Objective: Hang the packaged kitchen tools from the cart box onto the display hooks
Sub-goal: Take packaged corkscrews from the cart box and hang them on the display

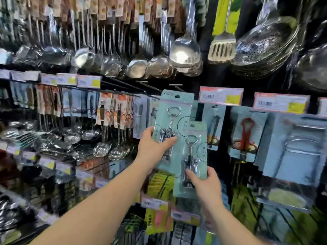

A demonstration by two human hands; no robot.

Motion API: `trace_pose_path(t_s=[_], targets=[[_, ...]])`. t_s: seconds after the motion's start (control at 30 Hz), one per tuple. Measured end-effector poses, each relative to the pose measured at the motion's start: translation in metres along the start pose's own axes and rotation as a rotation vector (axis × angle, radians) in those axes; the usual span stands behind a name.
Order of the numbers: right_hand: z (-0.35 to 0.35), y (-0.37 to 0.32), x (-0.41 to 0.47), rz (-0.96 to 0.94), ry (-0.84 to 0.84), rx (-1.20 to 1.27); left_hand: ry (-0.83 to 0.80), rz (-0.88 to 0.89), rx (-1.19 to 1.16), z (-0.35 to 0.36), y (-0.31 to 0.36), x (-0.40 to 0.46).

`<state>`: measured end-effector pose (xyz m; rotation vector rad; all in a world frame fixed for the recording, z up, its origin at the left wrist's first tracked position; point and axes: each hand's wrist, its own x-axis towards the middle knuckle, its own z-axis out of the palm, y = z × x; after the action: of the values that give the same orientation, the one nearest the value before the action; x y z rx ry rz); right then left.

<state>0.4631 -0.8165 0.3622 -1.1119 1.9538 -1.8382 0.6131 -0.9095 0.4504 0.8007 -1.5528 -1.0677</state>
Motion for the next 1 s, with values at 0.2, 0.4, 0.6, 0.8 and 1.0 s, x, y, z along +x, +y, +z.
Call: trace_pose_path(t_s=[0.2,0.4,0.6,0.8,1.0], targets=[[0.021,-0.002,-0.011,0.024,0.195,0.003,-0.136,0.022,-0.028,-0.002,-0.015,0.02],[0.025,0.005,-0.03,0.07,0.352,-0.026,-0.206,-0.007,-0.083,-0.002,-0.022,0.032],[0.013,-0.011,-0.039,-0.028,0.356,-0.035,-0.284,-0.085,0.018,0.016,-0.021,0.056],[0.036,-0.045,-0.019,-0.107,0.262,-0.044,-0.312,-0.046,0.043,0.014,-0.02,0.063],[0.06,-0.068,-0.001,-0.2,0.206,-0.018,-0.37,0.133,-0.192,-0.009,-0.016,0.047]])
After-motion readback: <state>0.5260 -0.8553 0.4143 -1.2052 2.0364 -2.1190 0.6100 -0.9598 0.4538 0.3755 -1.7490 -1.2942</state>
